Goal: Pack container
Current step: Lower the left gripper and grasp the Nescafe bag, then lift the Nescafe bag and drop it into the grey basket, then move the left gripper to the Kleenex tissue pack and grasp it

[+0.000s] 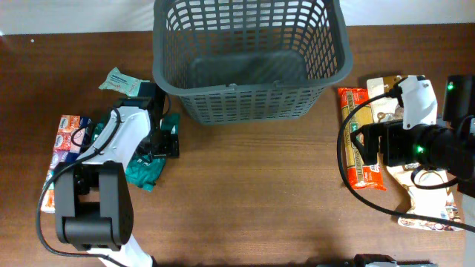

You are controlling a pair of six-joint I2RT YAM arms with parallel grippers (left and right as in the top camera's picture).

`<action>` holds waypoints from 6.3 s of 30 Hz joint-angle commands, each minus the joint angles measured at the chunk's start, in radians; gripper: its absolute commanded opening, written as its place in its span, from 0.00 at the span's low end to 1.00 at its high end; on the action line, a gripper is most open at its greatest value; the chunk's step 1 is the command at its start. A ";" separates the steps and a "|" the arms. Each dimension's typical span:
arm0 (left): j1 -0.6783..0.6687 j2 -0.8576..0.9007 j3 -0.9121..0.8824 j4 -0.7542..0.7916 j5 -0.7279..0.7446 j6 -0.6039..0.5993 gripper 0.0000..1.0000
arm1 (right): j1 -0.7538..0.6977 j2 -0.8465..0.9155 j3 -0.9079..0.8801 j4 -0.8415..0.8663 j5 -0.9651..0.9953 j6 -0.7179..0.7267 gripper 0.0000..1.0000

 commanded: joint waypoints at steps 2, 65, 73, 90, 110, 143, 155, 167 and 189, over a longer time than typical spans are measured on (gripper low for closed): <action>0.003 0.025 -0.026 0.033 0.000 -0.004 0.99 | 0.005 -0.001 0.013 0.000 0.002 -0.012 0.99; -0.008 -0.711 0.384 0.306 -0.127 -0.024 0.02 | 0.005 -0.001 0.013 0.007 0.061 -0.007 0.99; -0.171 -0.513 0.384 0.653 -0.094 -0.003 0.02 | 0.005 -0.001 0.013 -0.010 0.061 -0.006 0.99; -0.499 -0.265 0.384 0.913 -0.134 -0.014 0.02 | 0.005 -0.001 0.013 -0.121 0.061 0.027 0.99; -0.506 -0.243 0.384 0.406 -0.117 0.463 0.02 | 0.005 -0.001 0.013 -0.128 0.062 0.027 0.99; -0.237 -0.263 0.723 0.409 -0.261 0.140 0.93 | 0.005 -0.001 0.013 -0.112 0.073 0.027 0.99; 0.198 -0.228 0.745 -0.275 -0.102 0.004 0.98 | 0.005 0.000 0.013 -0.101 0.073 0.027 0.99; 0.342 -0.175 0.580 -0.412 -0.005 0.320 0.98 | 0.005 0.023 0.013 -0.074 0.087 0.015 0.99; 0.564 -0.174 0.100 0.107 0.147 0.684 0.99 | 0.005 -0.051 0.209 0.067 0.404 0.019 0.99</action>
